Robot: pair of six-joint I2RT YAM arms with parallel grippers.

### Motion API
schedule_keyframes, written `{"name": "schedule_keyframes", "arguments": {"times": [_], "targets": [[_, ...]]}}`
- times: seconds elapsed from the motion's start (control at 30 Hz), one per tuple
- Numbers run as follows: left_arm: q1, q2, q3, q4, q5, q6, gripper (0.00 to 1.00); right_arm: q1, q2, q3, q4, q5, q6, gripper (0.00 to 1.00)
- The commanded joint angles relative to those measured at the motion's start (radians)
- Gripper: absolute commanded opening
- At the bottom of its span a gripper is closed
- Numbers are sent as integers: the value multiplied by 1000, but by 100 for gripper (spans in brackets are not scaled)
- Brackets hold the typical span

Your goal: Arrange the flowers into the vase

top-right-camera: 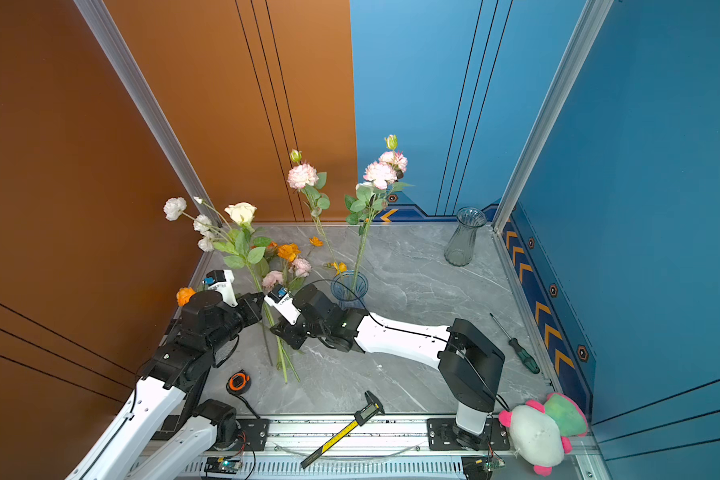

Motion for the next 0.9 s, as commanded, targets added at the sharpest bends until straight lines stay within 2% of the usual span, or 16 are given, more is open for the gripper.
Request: {"name": "schedule_keyframes", "arguments": {"times": [0.0,0.17,0.4,0.7,0.87], "targets": [[13,-10,-14,22,19,-4,1,-8,1,29,-27,-18,8,22],[20,-5,-19,22,24,0,1,-12,-6,21,-22,-24,6,0],[44,7,-18,31,91,39,3,-26,-16,14,-14,-18,16,0],[124,44,-10,39,298,95,5,-44,-7,55,-77,110,42,0],[156,45,-2,5,316,123,5,-53,-13,57,-79,143,54,0]]}}
